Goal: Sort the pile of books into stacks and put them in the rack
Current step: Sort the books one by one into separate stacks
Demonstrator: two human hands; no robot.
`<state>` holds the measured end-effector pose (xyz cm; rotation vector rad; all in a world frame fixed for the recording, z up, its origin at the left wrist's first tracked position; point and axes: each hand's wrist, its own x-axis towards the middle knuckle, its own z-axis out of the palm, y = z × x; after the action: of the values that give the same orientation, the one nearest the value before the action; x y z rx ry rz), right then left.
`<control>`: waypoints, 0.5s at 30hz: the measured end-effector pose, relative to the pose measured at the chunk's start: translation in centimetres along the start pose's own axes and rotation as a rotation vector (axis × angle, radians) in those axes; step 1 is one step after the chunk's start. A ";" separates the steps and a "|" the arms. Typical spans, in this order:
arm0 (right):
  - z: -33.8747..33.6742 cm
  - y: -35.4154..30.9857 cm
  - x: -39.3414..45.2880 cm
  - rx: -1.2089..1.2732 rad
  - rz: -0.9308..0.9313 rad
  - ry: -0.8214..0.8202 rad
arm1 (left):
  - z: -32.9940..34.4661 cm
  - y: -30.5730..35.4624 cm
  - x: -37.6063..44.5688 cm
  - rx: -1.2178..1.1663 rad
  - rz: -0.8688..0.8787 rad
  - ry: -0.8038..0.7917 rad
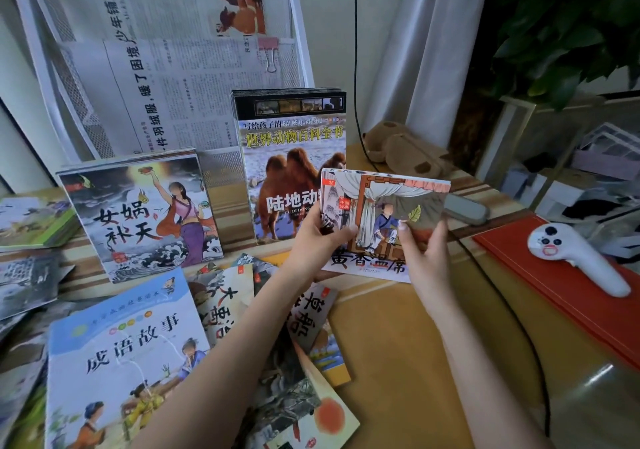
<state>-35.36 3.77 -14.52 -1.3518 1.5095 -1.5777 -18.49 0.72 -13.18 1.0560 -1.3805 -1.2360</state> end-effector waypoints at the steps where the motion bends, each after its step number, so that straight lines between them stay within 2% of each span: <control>1: 0.1 0.2 0.0 -0.020 0.010 -0.011 | 0.0 -0.1 0.1 0.028 -0.022 0.021; 4: -0.2 0.7 -0.1 -0.049 -0.005 -0.005 | 0.0 -0.3 0.2 0.067 -0.070 0.031; 9: -0.1 1.5 -0.2 -0.115 -0.011 0.012 | 0.3 0.4 -0.5 0.112 -0.011 0.054; 15: 1.3 1.8 0.0 -0.160 -0.019 -0.028 | -0.3 0.5 -0.3 0.122 0.091 0.201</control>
<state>-34.61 2.97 -16.40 -1.4732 1.6402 -1.4687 -18.17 1.07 -12.69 1.1556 -1.3450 -0.9624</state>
